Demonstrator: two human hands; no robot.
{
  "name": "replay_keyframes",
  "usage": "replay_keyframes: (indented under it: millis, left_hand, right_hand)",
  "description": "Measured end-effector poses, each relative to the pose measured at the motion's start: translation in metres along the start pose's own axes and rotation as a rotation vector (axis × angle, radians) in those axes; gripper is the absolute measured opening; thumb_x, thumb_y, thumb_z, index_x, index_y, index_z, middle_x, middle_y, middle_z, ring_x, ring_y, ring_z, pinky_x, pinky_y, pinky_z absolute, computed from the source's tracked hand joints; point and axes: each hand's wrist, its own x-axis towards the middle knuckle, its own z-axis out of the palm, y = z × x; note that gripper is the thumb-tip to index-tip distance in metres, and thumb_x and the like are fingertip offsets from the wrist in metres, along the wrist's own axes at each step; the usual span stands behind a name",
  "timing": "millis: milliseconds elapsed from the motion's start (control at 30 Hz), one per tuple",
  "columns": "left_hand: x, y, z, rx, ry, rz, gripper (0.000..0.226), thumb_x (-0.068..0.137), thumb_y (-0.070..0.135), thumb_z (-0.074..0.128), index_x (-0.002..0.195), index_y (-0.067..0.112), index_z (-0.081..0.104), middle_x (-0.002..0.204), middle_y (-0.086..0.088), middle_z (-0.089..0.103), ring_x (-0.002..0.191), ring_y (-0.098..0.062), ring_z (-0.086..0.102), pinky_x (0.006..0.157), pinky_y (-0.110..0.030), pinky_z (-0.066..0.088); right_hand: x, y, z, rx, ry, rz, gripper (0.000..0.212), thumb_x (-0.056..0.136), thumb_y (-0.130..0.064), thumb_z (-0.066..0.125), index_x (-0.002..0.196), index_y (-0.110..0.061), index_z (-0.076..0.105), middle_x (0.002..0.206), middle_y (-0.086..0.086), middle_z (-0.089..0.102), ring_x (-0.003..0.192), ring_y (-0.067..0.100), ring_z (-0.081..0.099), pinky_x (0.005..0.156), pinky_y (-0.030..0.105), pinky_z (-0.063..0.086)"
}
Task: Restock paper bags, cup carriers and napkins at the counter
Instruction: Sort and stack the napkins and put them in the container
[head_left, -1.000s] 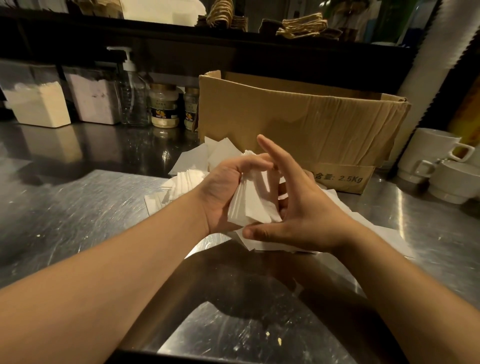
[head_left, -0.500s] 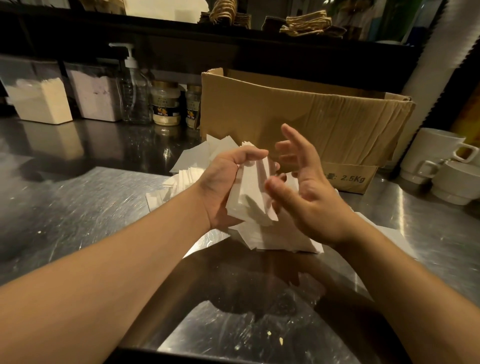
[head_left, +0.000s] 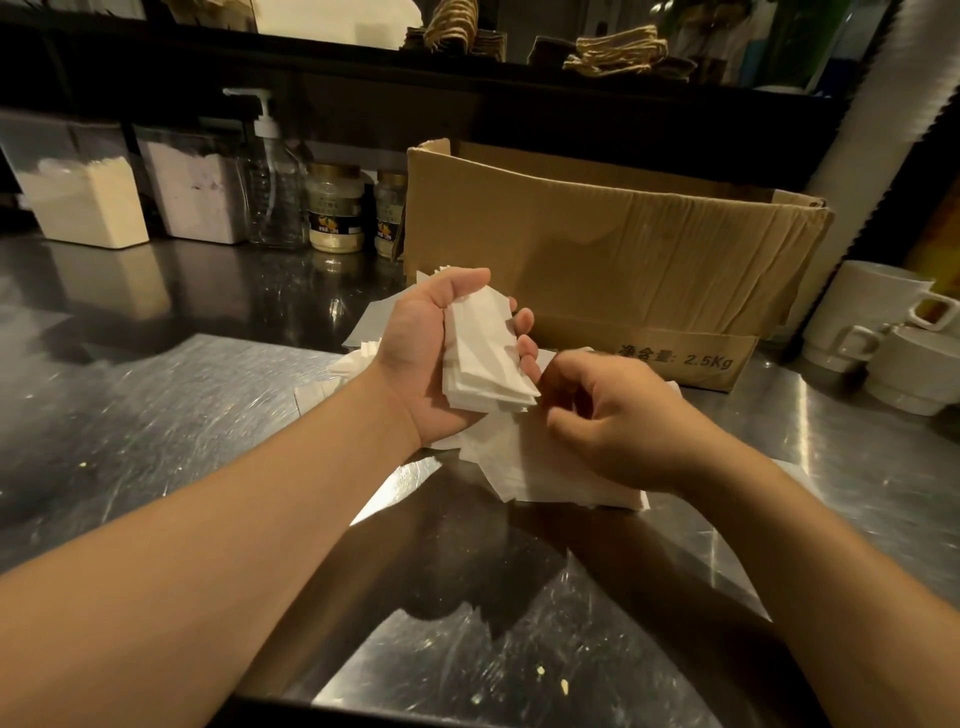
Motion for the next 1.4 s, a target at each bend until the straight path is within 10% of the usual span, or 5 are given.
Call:
replay_keyframes:
  millis: [267,1400]
  left_hand:
    - [0.001,-0.001,0.0,-0.018,0.018,0.0,0.051,0.078,0.032,0.064,0.123,0.012,0.048,0.092,-0.009,0.056,0.073,-0.02,0.052,0.071,-0.033,0.047]
    - [0.001,-0.001,0.001,-0.009,0.073,0.001,0.048,0.079,0.034,0.062,0.121,0.012,0.052,0.09,-0.008,0.058,0.073,-0.019,0.053,0.073,-0.032,0.046]
  right_hand:
    - [0.0,0.006,-0.001,-0.163,-0.16,-0.038,0.042,0.07,-0.061,0.082,0.098,-0.049,0.053,0.106,-0.029,0.043,0.101,-0.004,0.042,0.077,0.014,0.037]
    - [0.001,0.013,-0.005,-0.137,-0.058,-0.151,0.017,0.09,-0.031,0.073,0.102,-0.043,0.067,0.096,-0.024,0.057,0.095,-0.005,0.05,0.076,0.015,0.047]
